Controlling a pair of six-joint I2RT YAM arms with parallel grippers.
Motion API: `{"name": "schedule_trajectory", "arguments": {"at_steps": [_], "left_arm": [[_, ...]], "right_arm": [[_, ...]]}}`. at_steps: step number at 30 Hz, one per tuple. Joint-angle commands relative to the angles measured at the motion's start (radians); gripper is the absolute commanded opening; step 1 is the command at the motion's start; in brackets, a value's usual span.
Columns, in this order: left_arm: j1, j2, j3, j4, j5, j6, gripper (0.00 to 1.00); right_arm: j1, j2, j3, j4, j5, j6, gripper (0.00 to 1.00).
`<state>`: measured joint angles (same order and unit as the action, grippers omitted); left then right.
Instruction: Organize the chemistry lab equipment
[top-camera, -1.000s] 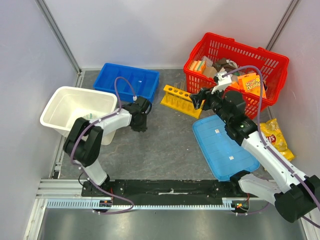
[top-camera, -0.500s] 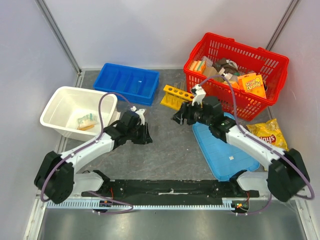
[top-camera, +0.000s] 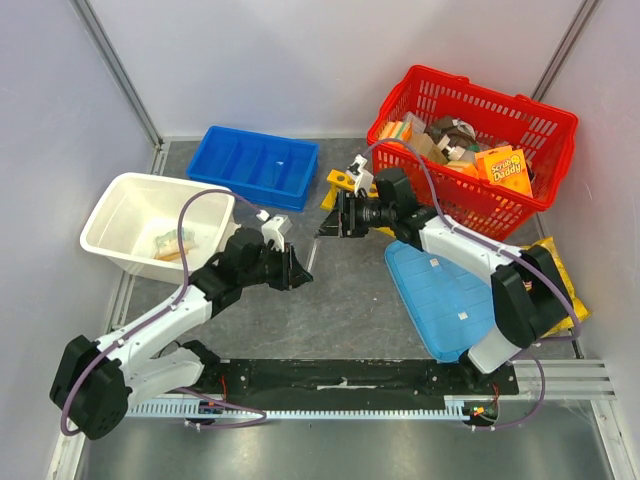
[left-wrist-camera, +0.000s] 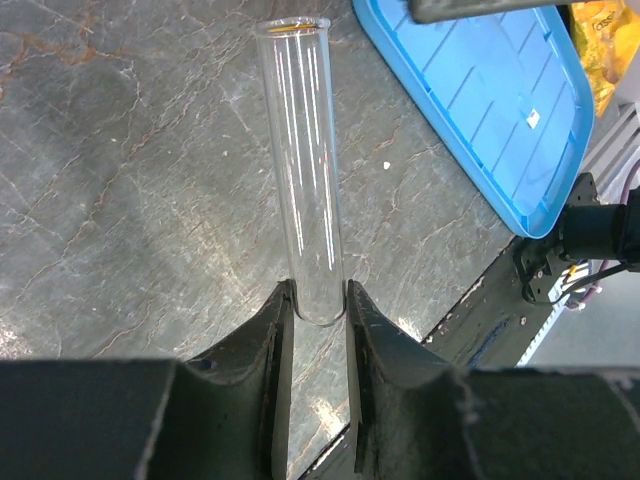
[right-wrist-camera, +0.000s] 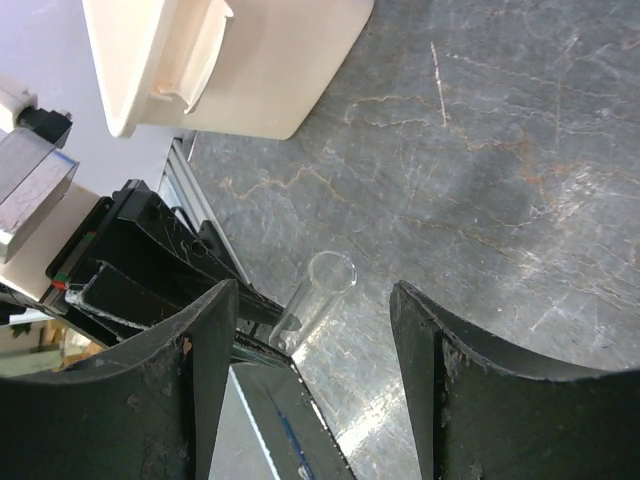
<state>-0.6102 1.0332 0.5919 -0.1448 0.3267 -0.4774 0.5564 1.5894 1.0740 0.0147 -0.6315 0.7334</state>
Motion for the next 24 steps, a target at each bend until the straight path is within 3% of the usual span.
{"name": "schedule_trajectory", "arguments": {"at_steps": [1, 24], "left_arm": [[-0.006, -0.033, -0.015, 0.062, 0.015, 0.023, 0.21], [-0.014, -0.024, -0.020, 0.074, -0.012, 0.039, 0.20]], "right_arm": [[-0.004, 0.058, 0.090, -0.079, -0.086, 0.011, 0.69], [0.007, 0.156, 0.115, -0.030, -0.149, 0.046, 0.56]]}}
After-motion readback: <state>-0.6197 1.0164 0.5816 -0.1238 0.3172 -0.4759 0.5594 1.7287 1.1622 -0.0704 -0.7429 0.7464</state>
